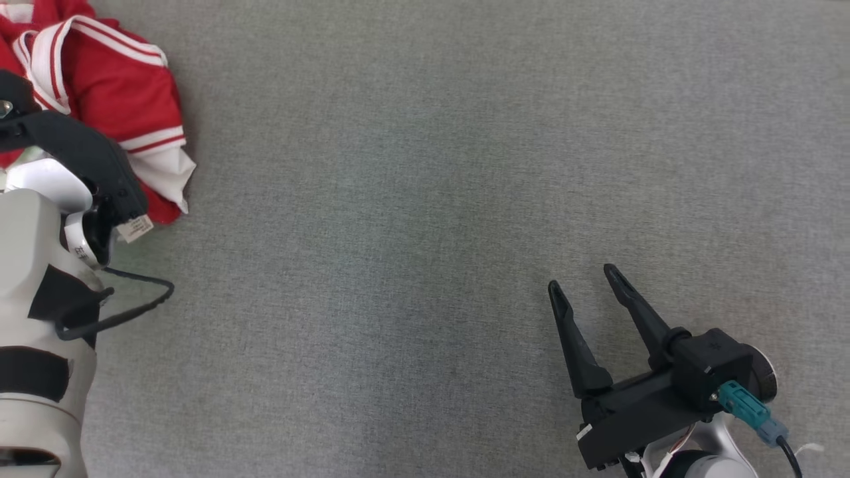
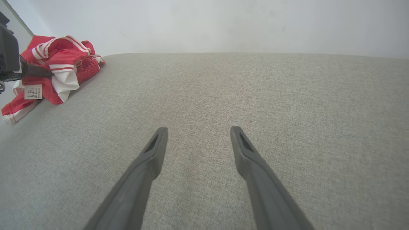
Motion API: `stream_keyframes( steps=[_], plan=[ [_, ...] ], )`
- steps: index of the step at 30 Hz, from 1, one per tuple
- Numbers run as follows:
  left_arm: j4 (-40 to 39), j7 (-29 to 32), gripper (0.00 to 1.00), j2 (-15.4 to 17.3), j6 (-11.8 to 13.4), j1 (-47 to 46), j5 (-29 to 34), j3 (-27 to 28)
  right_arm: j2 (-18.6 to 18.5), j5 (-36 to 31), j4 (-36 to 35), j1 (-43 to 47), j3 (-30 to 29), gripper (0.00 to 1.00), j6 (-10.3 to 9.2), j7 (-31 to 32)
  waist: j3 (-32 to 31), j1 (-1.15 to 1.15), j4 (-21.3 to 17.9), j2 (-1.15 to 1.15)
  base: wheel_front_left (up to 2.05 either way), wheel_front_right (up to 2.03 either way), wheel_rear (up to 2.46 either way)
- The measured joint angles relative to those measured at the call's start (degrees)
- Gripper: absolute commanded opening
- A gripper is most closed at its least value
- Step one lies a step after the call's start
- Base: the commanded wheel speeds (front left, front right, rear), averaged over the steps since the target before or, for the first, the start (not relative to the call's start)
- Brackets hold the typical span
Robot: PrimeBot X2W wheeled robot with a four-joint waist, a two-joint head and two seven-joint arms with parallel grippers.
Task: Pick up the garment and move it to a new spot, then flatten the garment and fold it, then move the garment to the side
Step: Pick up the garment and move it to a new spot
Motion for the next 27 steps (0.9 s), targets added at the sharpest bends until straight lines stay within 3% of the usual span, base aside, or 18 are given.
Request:
stream_keyframes(
  steps=[10, 18, 22, 27],
  plan=[
    [-0.6, -1.5, 0.0, 2.3, -2.5, 0.7, 0.3, -1.3, 0.0, 3.7, 5.2, -0.1, 1.0, 1.0, 0.0, -3.4, -5.5, -0.02, -0.7, 0.0, 0.0, 0.0, 0.0],
    [-5.7, 0.5, 0.0, 5.7, -6.4, -4.1, 3.0, -5.1, 0.0, 9.5, 11.6, 0.0, -0.3, 1.0, 0.0, -9.5, -14.1, -0.02, -0.5, -0.01, 0.0, 0.0, 0.0],
    [-9.4, 1.1, 0.0, 4.7, -7.9, -5.9, 2.4, -6.2, 0.0, 10.9, 14.3, 1.4, -2.0, 1.0, 0.0, -11.8, -18.9, -0.03, -0.6, -0.02, 0.0, 0.0, 0.0],
    [-15.6, 1.1, 0.0, 0.8, -8.8, -6.8, -0.6, -7.4, 0.0, 11.5, 15.8, 1.6, -3.3, 1.0, 0.0, -13.0, -24.3, -0.03, -1.2, -0.02, 0.0, 0.0, 0.0]
  ],
)
